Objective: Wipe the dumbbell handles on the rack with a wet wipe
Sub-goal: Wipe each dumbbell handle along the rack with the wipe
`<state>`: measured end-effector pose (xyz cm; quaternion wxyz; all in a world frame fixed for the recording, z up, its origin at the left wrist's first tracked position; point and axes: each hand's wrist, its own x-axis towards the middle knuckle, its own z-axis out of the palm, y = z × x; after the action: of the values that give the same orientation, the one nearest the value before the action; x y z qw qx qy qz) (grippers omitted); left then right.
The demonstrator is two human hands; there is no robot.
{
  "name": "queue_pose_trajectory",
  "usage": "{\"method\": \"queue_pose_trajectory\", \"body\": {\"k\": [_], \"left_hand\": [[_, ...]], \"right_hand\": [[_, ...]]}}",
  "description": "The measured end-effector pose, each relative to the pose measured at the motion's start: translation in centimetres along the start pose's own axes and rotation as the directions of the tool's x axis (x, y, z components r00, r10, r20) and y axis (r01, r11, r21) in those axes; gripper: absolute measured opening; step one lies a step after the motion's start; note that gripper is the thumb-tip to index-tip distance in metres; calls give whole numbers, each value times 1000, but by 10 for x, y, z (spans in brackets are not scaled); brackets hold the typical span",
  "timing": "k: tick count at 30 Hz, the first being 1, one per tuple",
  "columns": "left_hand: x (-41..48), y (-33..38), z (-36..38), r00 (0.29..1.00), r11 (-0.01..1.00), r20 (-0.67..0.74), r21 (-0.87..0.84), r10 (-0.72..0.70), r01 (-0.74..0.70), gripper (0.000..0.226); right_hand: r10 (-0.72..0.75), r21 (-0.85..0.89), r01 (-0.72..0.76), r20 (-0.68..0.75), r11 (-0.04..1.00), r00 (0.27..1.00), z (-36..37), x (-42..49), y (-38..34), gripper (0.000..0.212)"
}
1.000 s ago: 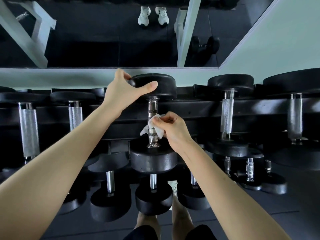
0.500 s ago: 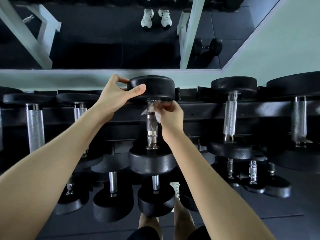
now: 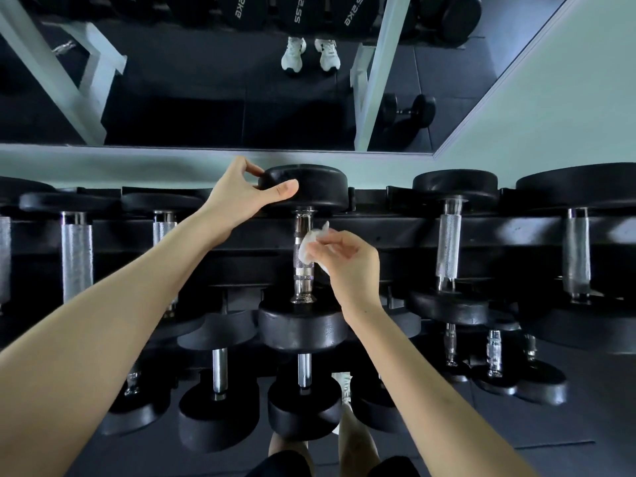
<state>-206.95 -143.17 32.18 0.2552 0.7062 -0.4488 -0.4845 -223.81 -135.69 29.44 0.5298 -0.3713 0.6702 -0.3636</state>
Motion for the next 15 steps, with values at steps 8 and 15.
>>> {"method": "queue_pose_trajectory", "body": {"k": [8, 15], "left_hand": [[-42, -1, 12, 939, 978, -295, 164, 175, -131, 31], [-71, -23, 17, 993, 940, 112, -332, -43, 78, 5]], "right_hand": [[-116, -93, 110, -59, 990, 992, 3, -13, -14, 12], [171, 500, -296, 282, 814, 944, -26, -17, -23, 13]]}}
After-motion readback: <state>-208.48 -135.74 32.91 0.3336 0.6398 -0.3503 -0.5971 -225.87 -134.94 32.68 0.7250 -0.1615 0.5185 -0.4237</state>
